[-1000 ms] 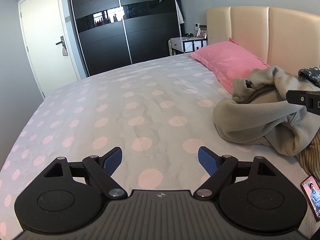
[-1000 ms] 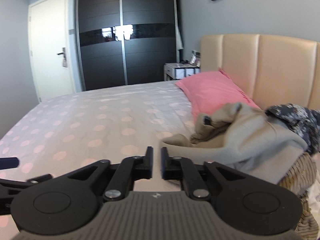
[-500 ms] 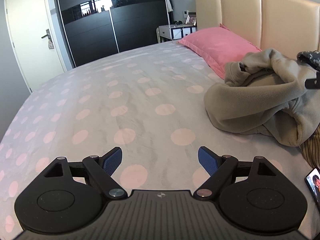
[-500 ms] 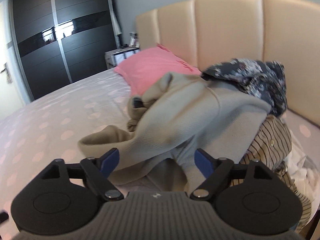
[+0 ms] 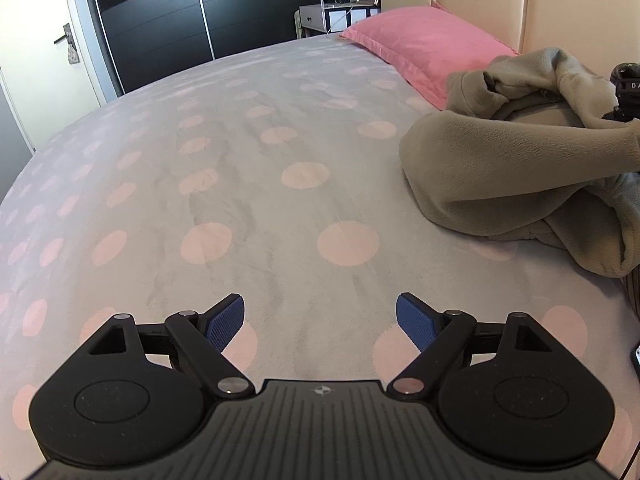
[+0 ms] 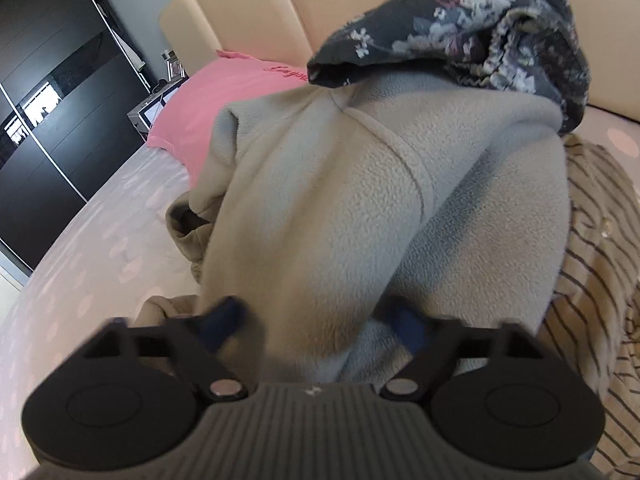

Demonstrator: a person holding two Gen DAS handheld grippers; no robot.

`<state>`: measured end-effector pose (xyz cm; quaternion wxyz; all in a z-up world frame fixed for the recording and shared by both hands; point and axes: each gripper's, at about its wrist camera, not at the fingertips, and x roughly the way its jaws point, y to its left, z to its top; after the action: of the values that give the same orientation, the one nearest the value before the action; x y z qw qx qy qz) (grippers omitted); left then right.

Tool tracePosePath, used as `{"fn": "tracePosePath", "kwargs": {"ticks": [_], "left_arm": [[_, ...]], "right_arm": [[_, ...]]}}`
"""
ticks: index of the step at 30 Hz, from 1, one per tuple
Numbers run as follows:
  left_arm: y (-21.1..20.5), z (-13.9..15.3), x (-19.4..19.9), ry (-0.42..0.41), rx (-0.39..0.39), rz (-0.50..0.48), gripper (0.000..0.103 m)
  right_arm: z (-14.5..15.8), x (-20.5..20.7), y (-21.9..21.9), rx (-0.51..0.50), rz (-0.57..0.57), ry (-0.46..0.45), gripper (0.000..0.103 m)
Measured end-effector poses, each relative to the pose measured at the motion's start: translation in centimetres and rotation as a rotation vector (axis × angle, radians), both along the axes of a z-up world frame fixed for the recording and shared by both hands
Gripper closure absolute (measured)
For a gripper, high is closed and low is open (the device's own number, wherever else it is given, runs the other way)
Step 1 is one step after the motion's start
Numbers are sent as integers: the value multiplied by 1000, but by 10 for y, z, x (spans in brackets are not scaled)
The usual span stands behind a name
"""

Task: Fold clothes
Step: 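Reach the right gripper into the beige hoodie and pinch its fabric, then pull the beige hoodie off the pile onto the open sheet with the right gripper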

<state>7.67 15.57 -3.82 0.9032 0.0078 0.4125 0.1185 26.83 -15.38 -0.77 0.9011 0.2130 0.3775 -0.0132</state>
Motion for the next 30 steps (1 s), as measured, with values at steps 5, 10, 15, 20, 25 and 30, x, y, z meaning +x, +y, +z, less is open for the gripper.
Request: {"fn": "tracePosePath", "kwargs": {"ticks": [5,10,15,20,25,30], "left_arm": [[1,-7,8,18,-15,0,19],[-2,3,3,5,4,-12,19],[-1,34,-15,-50,40,-2,19],[7,76,-44,-123,92,24,19],[23,112,-95,-164,176,59,19],[45,130,-152,-152,247,129,19]], "right_arm": [[9,-4,22,-128,123,-100,89],[48,-37,50,-191,273,-253,90],[90,-78,75,-132,432,-316,90],[132,-138,120,-54,652,-364,90],[152,-207,160,2,851,-363,91],[149,-281,177,39,1012,-325,90]]}}
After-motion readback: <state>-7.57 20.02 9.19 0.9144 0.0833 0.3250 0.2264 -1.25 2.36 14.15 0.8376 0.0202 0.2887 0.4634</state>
